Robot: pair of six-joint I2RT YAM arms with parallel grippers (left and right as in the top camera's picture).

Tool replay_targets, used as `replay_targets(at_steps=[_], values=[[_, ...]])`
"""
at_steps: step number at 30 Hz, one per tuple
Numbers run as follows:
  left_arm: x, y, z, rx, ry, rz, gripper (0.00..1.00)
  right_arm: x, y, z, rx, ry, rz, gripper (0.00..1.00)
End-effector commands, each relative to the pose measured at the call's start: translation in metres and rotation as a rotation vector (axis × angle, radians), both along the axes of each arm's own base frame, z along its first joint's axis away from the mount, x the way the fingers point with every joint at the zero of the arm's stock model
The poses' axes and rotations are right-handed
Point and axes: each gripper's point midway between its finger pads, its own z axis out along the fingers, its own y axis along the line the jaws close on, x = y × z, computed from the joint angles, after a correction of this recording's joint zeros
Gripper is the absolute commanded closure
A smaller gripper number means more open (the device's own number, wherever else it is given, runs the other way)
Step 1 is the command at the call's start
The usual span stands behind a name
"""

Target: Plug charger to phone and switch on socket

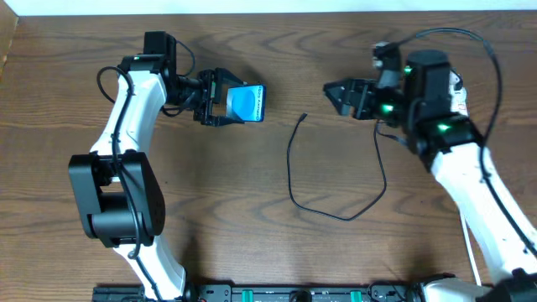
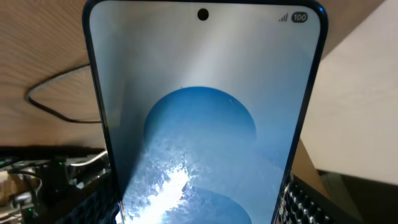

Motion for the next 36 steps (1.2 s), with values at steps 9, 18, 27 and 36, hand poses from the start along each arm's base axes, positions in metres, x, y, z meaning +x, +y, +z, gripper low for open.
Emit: replay_targets(at_steps=[9,18,27,36], values=[[0.000,-0.007,0.021,0.012,-0.056,-0.012,0.34,0.007,0.117,0.010,0.111,0.070,0.160,0.33],[0.000,-0.007,0.021,0.012,-0.057,-0.012,0.34,-0.007,0.158,-0.026,0.095,0.201,0.203,0.46],[0.000,-0.007,0.021,0.012,-0.057,-0.012,0.34,-0.013,0.181,-0.047,0.072,0.219,0.212,0.63],[0.000,-0.007,0.021,0.012,-0.057,-0.012,0.34,-0.011,0.182,-0.050,0.070,0.216,0.206,0.99]])
